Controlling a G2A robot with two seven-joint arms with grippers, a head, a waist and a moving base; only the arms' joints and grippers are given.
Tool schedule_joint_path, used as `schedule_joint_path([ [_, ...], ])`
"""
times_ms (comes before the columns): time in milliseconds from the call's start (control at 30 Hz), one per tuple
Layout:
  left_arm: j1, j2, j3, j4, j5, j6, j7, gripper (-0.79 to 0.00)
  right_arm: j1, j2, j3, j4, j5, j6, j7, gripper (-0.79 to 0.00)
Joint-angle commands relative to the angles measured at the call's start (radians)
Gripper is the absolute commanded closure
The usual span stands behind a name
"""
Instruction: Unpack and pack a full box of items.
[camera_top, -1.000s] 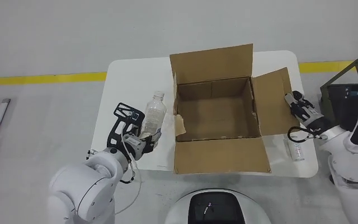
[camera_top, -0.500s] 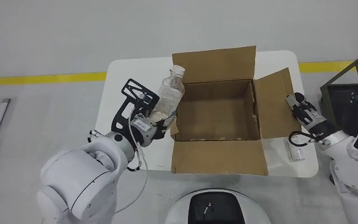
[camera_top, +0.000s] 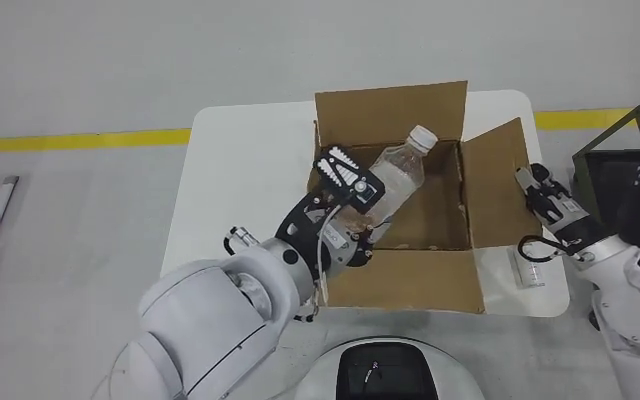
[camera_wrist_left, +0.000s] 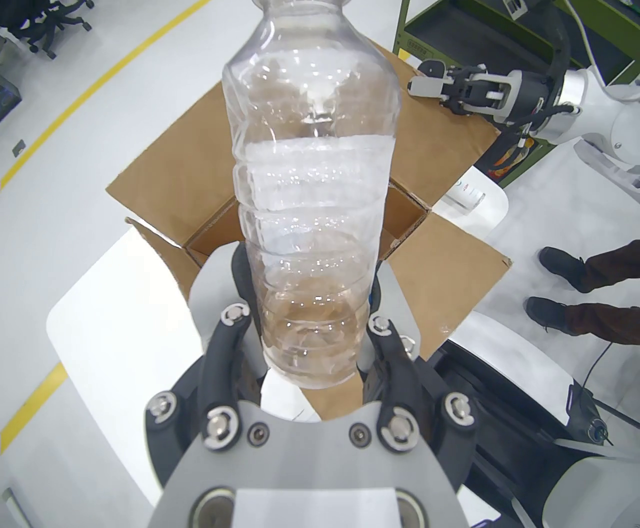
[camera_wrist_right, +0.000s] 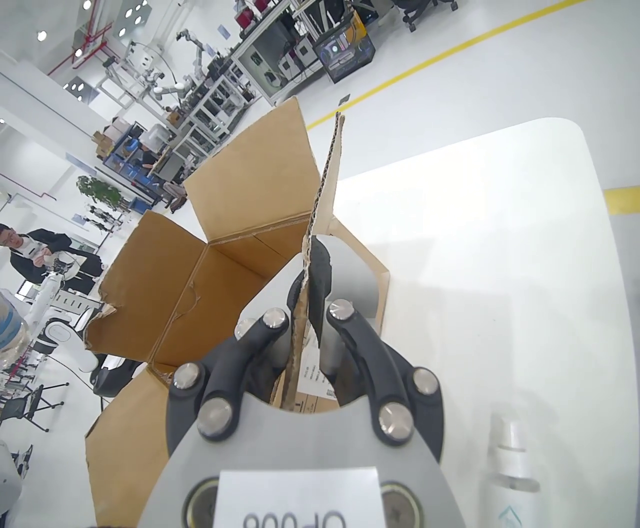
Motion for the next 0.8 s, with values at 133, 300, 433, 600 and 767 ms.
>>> schedule_joint_path([
  [133,0.000,0.000,0.000,0.000,0.000,0.000,0.000,0.000,-0.006,0.000,-0.001,-0.009,0.006,0.004,-0.008,0.000],
  [300,0.000,0.000,0.000,0.000,0.000,0.000,0.000,0.000,-0.013,0.001,0.000,-0.016,0.012,0.001,-0.009,0.000],
  [433,0.000,0.000,0.000,0.000,0.000,0.000,0.000,0.000,-0.015,0.002,0.003,-0.018,0.021,0.000,-0.007,0.000],
  [600,0.040,0.001,-0.002,0.054,0.002,0.019,0.071,0.000,-0.012,0.004,0.002,-0.049,0.023,0.002,0.011,0.000],
  [767,0.008,-0.007,0.030,0.140,-0.027,0.051,0.084,0.000,-0.003,0.005,-0.005,-0.086,0.027,0.007,0.018,0.000],
])
